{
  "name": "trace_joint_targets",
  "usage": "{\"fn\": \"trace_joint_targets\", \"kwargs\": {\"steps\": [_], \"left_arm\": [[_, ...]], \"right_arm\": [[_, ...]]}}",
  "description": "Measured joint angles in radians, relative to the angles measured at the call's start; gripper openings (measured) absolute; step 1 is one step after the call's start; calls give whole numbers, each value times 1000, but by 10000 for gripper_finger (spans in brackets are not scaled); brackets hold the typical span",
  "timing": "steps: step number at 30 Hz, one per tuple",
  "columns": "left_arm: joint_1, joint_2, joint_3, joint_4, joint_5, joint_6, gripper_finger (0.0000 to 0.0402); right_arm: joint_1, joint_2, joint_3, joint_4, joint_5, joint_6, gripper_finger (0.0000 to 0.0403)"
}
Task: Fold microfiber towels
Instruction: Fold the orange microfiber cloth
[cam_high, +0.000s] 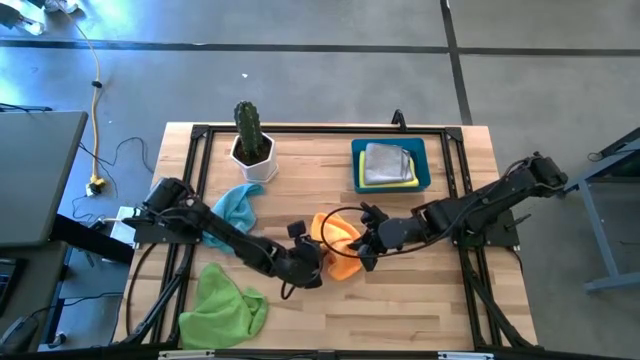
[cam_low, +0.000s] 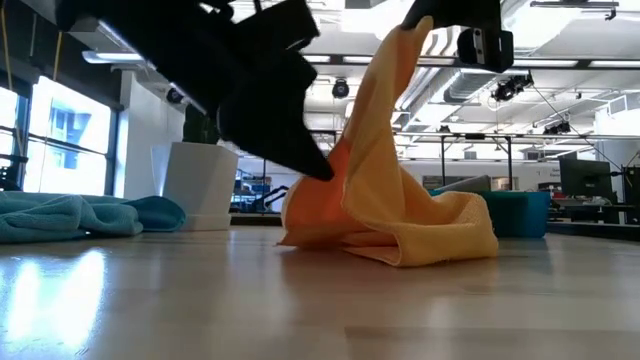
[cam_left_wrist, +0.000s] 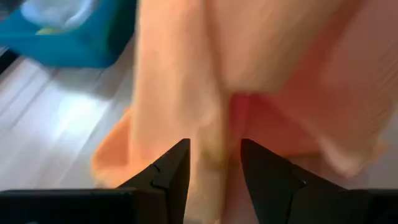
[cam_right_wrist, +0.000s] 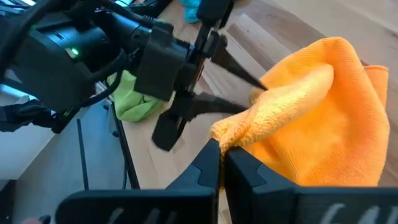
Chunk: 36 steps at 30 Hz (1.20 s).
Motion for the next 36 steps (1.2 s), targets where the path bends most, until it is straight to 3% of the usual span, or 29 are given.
{"fn": "trace_joint_targets", "kwargs": {"steps": [8,15,21,29,36], "left_arm": [[8,2,0,-239,-53,-217,131],[37,3,0,-261,-42,-251,105],[49,-22,0,-262,49,-205,9],[42,-172,98,-413,51,-100,4],[42,-293,265,-568,89,32,2]], "right_arm": [[0,-11,0,2,-16,0,0],[0,-11,0,17,-3,-3,0],[1,-11,0,2,-59,-26,0],[1,-37,0,-115,-197,-67,0],[8,-160,0,-154,-174,-159,0]]}}
